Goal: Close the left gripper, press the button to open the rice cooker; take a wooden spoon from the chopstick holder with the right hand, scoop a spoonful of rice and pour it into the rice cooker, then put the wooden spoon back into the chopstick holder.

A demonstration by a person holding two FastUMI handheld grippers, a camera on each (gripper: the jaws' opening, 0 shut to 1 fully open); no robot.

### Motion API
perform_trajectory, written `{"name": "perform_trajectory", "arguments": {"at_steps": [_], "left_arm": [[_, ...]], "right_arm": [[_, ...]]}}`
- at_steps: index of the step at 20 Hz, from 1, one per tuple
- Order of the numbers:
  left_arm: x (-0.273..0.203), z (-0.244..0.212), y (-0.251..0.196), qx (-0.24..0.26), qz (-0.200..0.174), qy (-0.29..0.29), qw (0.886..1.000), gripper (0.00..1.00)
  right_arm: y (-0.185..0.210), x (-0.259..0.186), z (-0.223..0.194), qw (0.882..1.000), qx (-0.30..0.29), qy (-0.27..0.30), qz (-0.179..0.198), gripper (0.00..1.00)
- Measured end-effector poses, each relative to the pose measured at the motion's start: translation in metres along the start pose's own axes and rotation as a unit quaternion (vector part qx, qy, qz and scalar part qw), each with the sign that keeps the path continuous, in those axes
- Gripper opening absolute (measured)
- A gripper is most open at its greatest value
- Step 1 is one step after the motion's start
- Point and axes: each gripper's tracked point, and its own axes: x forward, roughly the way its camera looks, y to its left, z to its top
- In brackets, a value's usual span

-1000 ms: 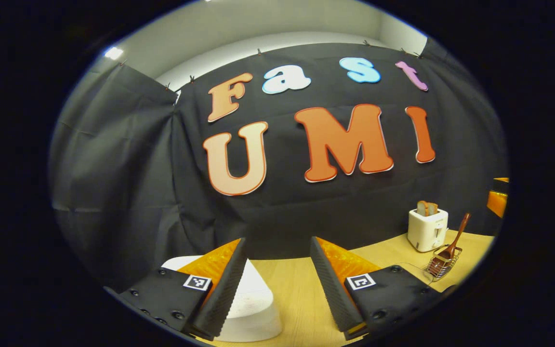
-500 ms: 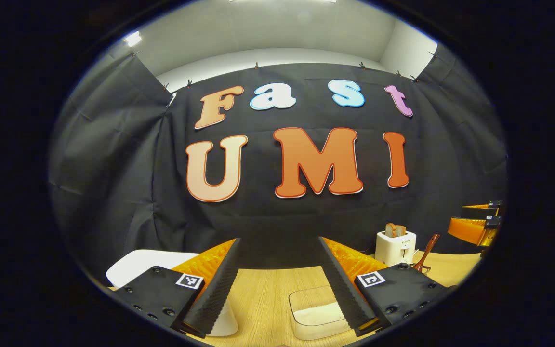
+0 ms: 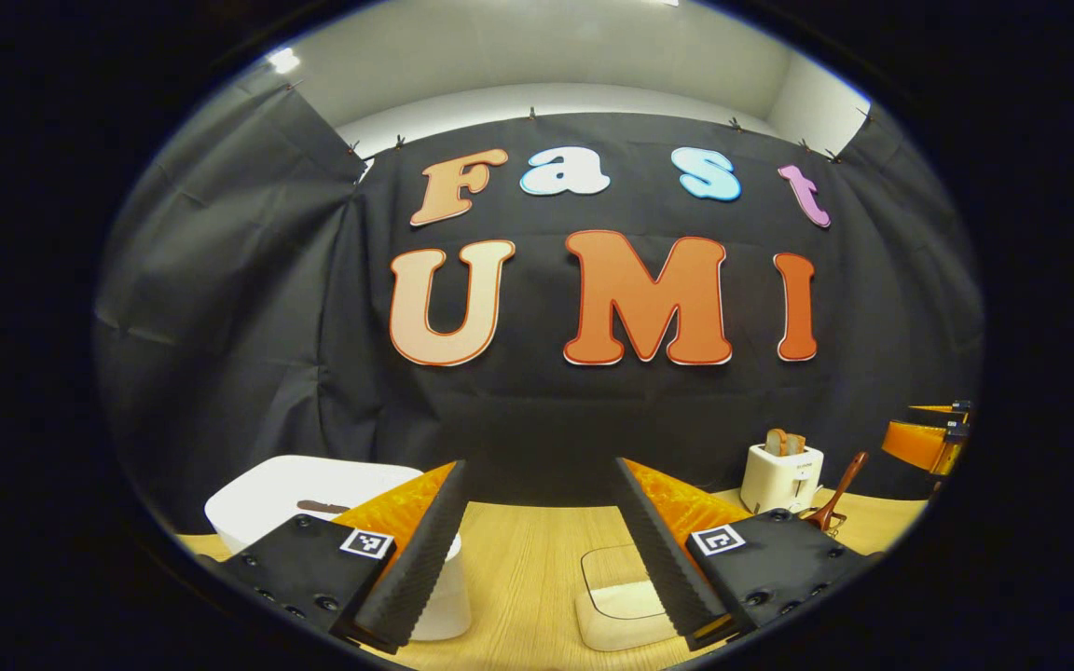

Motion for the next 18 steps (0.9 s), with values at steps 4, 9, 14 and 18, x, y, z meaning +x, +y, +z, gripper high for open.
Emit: {"name": "perform_trajectory", "arguments": {"at_steps": [4,9,14,18], "left_arm": [[-0.004,0.004,0.007,0.004,0.008,-0.002,1.000,1.00],[-0.012,0.005,0.010,-0.007,0.011,-0.006,1.000,0.99],[-0.014,0.009,0.015,-0.001,0.013,-0.009,1.000,0.99],[-0.017,0.008,0.016,0.007,0.014,-0.010,1.000,1.00]], "right_arm": [[0.005,-0.001,0.002,1.000,-0.006,0.001,0.007,0.92],[0.012,-0.002,0.007,1.000,-0.004,-0.005,0.014,0.92],[0.016,-0.005,0.009,1.000,-0.011,-0.006,0.015,0.92],[0.019,-0.007,0.012,1.000,-0.009,-0.008,0.018,0.92]]}}
